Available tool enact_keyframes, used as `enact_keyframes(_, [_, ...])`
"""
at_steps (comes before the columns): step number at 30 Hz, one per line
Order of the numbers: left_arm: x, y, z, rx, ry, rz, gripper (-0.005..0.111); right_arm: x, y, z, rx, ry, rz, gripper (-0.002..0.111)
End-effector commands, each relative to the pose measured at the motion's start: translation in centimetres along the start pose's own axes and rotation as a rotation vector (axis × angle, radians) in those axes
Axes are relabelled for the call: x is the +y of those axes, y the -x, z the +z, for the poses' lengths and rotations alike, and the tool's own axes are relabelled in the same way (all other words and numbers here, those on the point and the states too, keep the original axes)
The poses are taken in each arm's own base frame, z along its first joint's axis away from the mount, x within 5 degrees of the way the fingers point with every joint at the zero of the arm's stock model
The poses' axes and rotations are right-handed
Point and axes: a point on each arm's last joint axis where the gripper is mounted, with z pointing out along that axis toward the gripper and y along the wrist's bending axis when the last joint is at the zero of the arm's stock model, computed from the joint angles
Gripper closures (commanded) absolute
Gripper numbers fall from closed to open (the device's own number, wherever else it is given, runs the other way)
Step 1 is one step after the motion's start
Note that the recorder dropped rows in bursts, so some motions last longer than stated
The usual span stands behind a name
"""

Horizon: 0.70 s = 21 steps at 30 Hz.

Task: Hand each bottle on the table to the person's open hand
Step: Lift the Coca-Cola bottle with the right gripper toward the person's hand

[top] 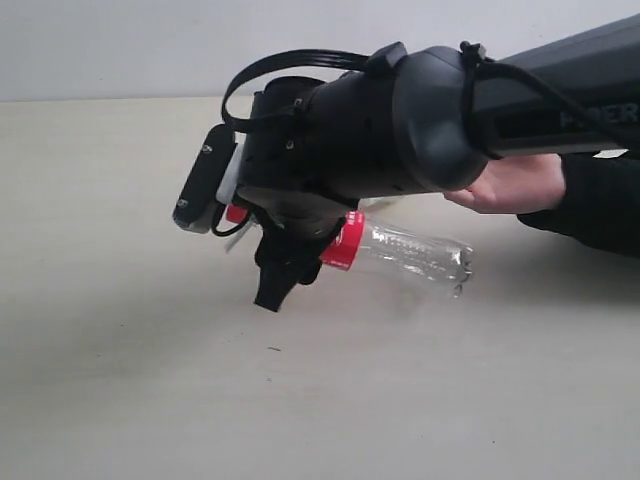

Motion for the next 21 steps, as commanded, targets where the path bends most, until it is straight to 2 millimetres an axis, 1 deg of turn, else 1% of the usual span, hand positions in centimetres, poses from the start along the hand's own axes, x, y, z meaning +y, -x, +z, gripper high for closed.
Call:
enact_keyframes(1, [0.0,-0.1,0.0,-0.004,0.000,-0.007,0.107,1.1,0.8,-2.7,-0.071,0.095,0.050,0.108])
enact_keyframes(4, [0.0,-0.1,0.0,-0.004,0.000,-0.007,0.107,1.5,0.8,-3.9,-0.077,0.178,0.133,0.108])
enact_keyframes(6, [0.0,-0.1,0.0,-0.004,0.000,-0.007,0.107,1.3,0.7,-4.9,-0.088,0.213,0.179,0.108])
enact_keyframes(9, [0.0,-0.1,0.0,-0.004,0.000,-0.007,0.107,0.8,0.6,-7.0,-0.133,0.258,0.245,0.108])
enact_keyframes(12, [0.0,-0.1,0.0,-0.004,0.000,-0.007,0.107,-0.2,0.2,-9.5,-0.175,0.273,0.327,0.108])
enact_keyframes(17, [0.0,-0.1,0.0,-0.004,0.000,-0.007,0.107,-3.5,-1.1,-14.3,-0.212,0.241,0.449,0.108])
enact_keyframes(21, [0.0,-0.1,0.0,-0.004,0.000,-0.007,0.107,-6.4,-2.4,-17.2,-0.263,0.228,0.571,0.108])
